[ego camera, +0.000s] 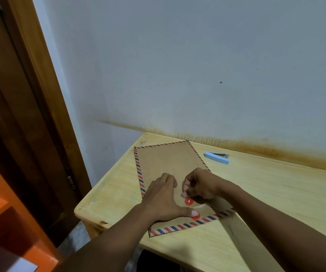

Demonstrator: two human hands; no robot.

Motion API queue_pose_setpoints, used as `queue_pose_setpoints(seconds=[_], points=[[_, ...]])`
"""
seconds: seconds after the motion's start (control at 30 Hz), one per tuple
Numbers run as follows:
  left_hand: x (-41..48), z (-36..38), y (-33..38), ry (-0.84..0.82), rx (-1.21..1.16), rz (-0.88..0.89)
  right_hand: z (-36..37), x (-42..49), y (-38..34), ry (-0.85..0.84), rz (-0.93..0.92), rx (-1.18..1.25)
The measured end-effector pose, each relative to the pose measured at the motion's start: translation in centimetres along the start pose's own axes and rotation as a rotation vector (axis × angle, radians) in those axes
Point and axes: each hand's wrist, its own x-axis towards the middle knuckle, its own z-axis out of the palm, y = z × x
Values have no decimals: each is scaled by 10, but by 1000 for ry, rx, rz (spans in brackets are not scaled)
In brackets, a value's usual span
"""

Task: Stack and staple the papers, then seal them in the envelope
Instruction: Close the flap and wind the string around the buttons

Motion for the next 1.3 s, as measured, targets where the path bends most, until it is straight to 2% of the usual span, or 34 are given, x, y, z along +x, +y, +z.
queue_pose_setpoints(seconds=[0.23,0.4,0.53,0.7,1.13,1.3], points=[[1,1,0,2,4,1,-7,-8,15,58,50,-33],[1,0,1,-12,16,-8,-4,-13,9,121,-76,-13],[-1,1,0,-10,16,-12,8,-4,-5,100,-138,-1],[-3,2,-1,-21,15,-23,15,-1,-8,82,-132,8],[-2,10,-5,4,-10,-43,-8,-19,18,167,-28,-102],[0,12,-6,-2,-10,-50,-11,-47,29,225,-71,-142]])
